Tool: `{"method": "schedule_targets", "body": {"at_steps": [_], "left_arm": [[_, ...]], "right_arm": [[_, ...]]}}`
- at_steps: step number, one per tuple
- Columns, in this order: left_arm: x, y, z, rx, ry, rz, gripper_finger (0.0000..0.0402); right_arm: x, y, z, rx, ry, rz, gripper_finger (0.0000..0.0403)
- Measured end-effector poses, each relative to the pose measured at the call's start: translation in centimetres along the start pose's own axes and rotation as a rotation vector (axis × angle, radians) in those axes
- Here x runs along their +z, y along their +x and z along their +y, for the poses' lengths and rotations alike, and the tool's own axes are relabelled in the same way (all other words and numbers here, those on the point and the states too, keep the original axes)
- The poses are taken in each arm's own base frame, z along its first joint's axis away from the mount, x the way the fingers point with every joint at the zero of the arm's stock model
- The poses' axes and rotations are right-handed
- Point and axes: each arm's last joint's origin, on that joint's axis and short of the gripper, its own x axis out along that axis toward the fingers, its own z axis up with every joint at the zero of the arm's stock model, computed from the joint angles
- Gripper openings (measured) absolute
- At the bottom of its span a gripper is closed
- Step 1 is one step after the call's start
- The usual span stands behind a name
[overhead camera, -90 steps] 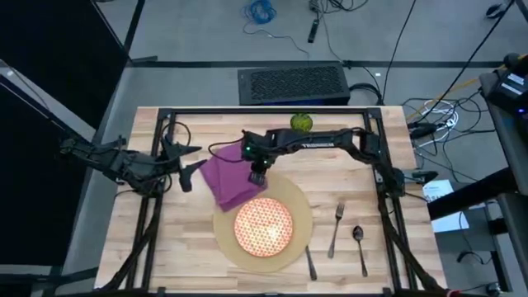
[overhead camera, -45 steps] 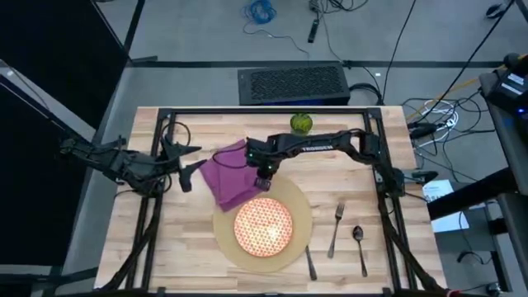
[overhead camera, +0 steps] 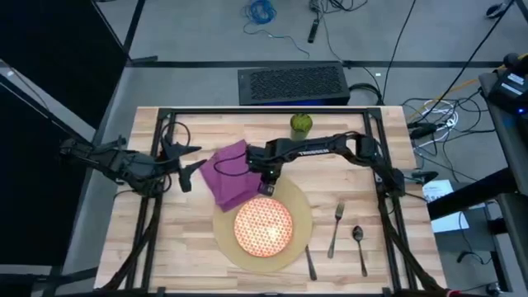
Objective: Set table place
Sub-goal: Fold the purple table napkin
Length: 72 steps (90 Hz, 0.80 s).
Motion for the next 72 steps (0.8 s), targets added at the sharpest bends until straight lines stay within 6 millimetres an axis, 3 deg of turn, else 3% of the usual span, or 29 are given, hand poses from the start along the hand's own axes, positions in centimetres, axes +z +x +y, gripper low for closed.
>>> {"method": "schedule_targets", "body": {"at_steps": [22, 52, 72], "left_arm": [[0.0, 0.0, 0.0, 0.000, 0.000, 0.000, 0.0200], [0.0, 0.0, 0.0, 0.000, 0.003, 0.003, 0.0200], [0.0, 0.0, 0.0, 0.000, 0.005, 0.003, 0.0200]], "right_arm": [[0.1, -0.3, -0.1, -0.070, -0.012, -0.003, 0.0000], [1.3, -2.3, 1.0, 0.038, -0.016, -0.054, 0.0002], [1.1, -2.2, 1.1, 0.072, 0.000, -0.034, 0.0056]]}}
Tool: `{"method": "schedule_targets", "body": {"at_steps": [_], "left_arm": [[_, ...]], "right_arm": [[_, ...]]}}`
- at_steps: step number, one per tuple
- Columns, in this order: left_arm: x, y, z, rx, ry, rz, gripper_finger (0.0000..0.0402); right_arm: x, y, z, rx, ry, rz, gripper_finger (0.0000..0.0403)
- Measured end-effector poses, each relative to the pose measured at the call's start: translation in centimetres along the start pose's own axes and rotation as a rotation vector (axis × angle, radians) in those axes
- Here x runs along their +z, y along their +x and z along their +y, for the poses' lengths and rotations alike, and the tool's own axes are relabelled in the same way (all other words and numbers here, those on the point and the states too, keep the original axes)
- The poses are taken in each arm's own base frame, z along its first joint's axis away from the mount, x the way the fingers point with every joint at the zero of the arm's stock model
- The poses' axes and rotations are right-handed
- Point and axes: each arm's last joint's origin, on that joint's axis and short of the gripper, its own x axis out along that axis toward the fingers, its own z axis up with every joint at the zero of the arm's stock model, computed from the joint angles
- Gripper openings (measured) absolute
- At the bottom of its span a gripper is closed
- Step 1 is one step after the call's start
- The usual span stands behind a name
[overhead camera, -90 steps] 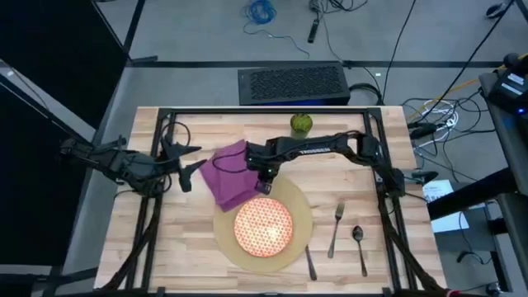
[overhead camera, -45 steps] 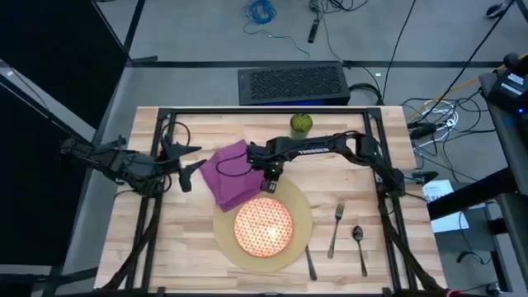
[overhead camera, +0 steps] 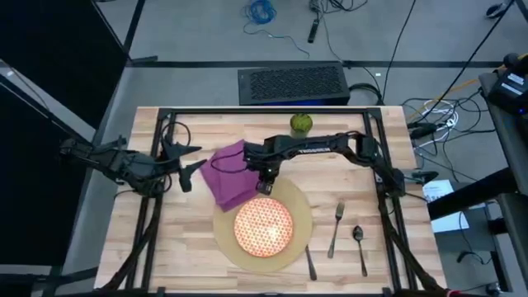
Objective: Set table place
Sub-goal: Fold the purple table napkin
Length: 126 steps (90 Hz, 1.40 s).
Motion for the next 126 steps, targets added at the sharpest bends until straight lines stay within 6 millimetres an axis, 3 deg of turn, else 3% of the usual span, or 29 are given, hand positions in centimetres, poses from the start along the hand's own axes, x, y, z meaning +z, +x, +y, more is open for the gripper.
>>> {"method": "schedule_targets", "body": {"at_steps": [26, 46, 62, 84, 126], "left_arm": [[0.0, 0.0, 0.0, -0.011, -0.001, 0.001, 0.0200], [0.0, 0.0, 0.0, -0.013, -0.003, 0.001, 0.0200], [0.0, 0.0, -0.1, -0.024, -0.004, 0.002, 0.0200], [0.0, 0.0, -0.1, -0.028, -0.004, 0.003, 0.0200], [0.0, 0.0, -0.1, -0.028, -0.003, 0.002, 0.0200]], "right_arm": [[0.3, 0.0, 0.0, 0.003, -0.001, -0.028, 0.0146], [0.7, 0.0, 0.0, -0.007, 0.007, -0.077, 0.0181], [0.8, -0.1, -1.0, -0.046, 0.037, -0.078, 0.0185], [-0.1, 1.4, -2.1, -0.053, 0.115, -0.046, 0.0185], [-0.3, 1.7, -1.0, -0.017, 0.149, -0.039, 0.0153]]}}
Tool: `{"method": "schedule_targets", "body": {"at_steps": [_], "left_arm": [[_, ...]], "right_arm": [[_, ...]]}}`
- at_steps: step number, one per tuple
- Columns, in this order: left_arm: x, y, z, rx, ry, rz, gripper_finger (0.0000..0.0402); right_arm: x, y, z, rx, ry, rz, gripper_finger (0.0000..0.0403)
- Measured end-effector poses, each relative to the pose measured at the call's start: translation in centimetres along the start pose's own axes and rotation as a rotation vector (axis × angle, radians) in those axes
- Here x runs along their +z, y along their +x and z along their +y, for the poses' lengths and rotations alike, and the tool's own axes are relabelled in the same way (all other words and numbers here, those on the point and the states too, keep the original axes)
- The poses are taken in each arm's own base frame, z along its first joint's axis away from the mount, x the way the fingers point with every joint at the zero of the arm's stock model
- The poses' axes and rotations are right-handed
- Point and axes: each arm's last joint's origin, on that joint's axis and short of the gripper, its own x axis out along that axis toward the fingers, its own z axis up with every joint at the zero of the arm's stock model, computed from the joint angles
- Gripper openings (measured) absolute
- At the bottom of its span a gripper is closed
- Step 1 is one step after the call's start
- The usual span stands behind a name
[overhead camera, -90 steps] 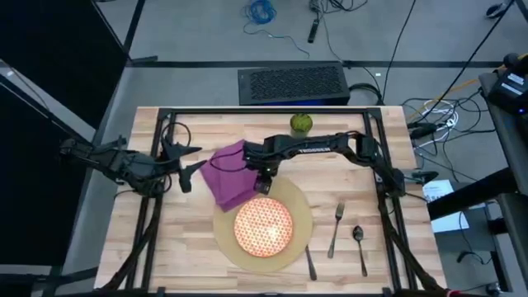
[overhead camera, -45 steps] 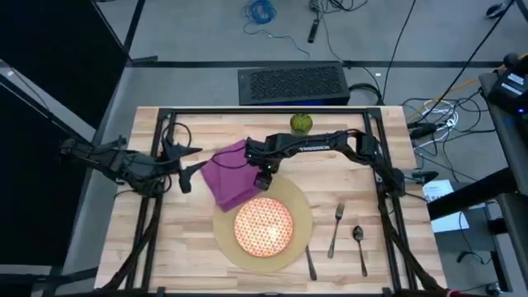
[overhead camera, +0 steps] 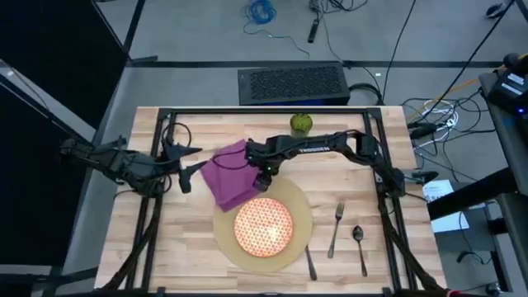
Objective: Set table place
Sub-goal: Fold the purple table napkin
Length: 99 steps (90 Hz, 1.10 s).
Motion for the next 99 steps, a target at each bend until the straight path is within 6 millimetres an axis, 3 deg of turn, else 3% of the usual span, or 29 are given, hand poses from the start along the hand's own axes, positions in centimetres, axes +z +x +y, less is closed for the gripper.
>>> {"method": "schedule_targets", "body": {"at_steps": [19, 56, 99], "left_arm": [[0.00, 0.00, 0.00, 0.000, 0.000, 0.000, 0.0200], [0.00, 0.00, 0.00, 0.001, -0.001, 0.000, 0.0200], [-0.21, 0.01, 0.02, 0.003, 0.013, 0.018, 0.0200]], "right_arm": [[0.03, 0.02, 0.11, 0.000, 0.004, -0.007, 0.0127], [0.04, 0.02, 0.06, -0.024, -0.032, -0.014, 0.0007], [-0.34, -0.62, -0.19, -0.019, -0.102, 0.066, 0.0000]]}}
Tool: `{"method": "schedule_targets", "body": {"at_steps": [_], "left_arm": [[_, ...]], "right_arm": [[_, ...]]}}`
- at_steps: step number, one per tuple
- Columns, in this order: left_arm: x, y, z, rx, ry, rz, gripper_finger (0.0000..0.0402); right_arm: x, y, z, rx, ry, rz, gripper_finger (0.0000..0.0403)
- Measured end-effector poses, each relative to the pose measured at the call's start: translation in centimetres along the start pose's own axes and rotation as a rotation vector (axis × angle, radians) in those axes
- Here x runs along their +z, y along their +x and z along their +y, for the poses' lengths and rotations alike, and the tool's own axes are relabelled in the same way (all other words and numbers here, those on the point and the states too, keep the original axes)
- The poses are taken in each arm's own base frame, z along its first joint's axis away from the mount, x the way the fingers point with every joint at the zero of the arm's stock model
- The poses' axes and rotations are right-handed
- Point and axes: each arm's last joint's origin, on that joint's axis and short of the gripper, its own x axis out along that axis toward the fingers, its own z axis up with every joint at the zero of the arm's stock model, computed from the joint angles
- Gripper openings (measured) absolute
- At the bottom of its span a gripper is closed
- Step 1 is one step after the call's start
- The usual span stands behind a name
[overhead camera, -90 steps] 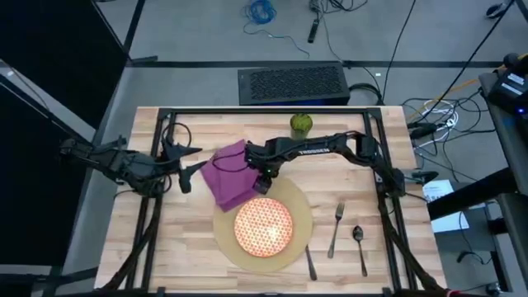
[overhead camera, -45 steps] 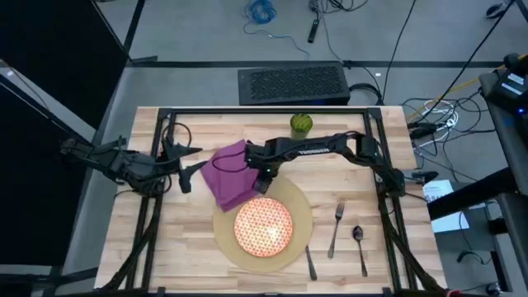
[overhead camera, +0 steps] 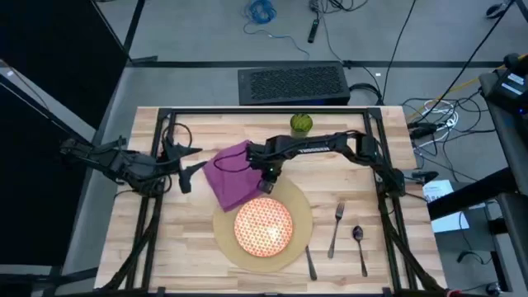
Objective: Set table place
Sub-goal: Fold the purple table napkin
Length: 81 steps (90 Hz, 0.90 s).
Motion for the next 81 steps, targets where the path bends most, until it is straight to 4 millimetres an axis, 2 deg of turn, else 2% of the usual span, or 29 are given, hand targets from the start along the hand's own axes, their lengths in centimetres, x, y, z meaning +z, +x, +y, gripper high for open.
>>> {"method": "schedule_targets", "body": {"at_steps": [13, 21, 38, 63, 71, 81], "left_arm": [[0.0, 0.0, 0.0, 0.000, 0.000, 0.000, 0.0200], [0.0, 0.0, 0.0, 0.000, 0.000, 0.000, 0.0200], [0.0, 0.0, 0.0, 0.001, -0.002, 0.000, 0.0200], [-0.1, 0.0, 0.0, 0.001, -0.037, 0.005, 0.0200], [-0.8, 0.6, -0.5, -0.009, -0.063, 0.072, 0.0200], [-2.7, 2.1, -1.7, -0.051, -0.071, 0.184, 0.0200]], "right_arm": [[0.2, -0.4, 0.1, 0.010, -0.025, 0.000, 0.0003], [0.5, -0.9, 0.4, 0.035, -0.032, -0.014, 0.0019], [1.1, -2.2, 0.7, 0.037, -0.050, -0.039, 0.0094], [0.7, -3.1, 0.8, 0.025, -0.073, 0.022, 0.0195], [0.6, -3.2, 0.6, 0.020, -0.071, 0.036, 0.0210], [0.5, -3.2, 0.3, 0.013, -0.069, 0.047, 0.0218]]}}
